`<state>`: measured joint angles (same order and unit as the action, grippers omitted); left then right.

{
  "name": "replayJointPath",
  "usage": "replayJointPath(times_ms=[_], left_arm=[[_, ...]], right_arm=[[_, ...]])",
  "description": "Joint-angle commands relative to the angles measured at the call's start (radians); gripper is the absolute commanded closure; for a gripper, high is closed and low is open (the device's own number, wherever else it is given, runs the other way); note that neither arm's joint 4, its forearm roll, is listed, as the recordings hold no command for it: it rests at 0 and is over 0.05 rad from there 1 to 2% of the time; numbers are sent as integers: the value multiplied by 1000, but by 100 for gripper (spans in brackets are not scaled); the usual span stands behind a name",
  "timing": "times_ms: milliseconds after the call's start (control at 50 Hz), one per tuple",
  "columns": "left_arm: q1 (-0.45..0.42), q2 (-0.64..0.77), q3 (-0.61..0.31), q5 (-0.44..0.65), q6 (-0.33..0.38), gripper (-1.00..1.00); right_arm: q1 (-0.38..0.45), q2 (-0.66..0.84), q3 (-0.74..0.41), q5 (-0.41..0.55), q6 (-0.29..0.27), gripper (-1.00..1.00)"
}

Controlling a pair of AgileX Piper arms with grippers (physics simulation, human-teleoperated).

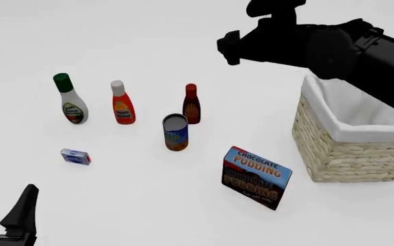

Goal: Pick the bbq sauce and place it in the basket.

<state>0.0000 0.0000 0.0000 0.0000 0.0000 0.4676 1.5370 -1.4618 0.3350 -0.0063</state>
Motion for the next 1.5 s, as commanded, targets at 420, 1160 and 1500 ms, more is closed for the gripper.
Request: replayJointPath(times_ms=[420,1160,1500], left_arm=[[0,0,0,0,0,-100],[0,0,0,0,0,-100],[0,0,0,0,0,-100]], right_arm=[[32,440,-427,147,-13,-100],[20,893,-989,381,-38,-100],[6,1128,-1362,567,-52,-100]])
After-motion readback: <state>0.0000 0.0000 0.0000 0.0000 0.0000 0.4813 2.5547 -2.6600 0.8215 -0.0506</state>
